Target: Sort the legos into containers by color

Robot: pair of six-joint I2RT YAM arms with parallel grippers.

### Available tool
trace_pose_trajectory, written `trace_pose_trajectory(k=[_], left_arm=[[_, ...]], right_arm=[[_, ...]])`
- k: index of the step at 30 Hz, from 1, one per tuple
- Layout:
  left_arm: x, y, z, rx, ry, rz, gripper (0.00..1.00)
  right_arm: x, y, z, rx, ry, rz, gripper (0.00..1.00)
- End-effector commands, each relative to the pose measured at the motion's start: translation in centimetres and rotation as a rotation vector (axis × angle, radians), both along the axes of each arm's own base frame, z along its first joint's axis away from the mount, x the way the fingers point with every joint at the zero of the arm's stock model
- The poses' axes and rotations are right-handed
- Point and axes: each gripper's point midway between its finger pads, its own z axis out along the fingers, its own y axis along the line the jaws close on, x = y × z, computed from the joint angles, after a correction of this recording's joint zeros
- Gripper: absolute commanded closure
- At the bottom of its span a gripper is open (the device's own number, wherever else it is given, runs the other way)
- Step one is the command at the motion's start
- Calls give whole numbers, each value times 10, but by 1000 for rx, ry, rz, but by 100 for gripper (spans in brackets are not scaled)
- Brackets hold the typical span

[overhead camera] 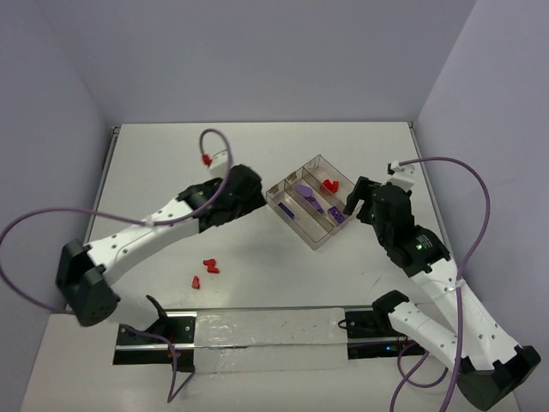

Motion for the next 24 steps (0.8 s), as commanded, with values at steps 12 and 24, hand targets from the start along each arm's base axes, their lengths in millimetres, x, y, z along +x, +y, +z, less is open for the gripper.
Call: trace_pose_trajectory(k=[12,24], left_arm=[[-111,128,-130,131,374,314,30],[-113,113,-157,114,423,264,51]], right_arm=[[16,26,15,82,-43,77,13],[14,24,12,78,-34,72,13]])
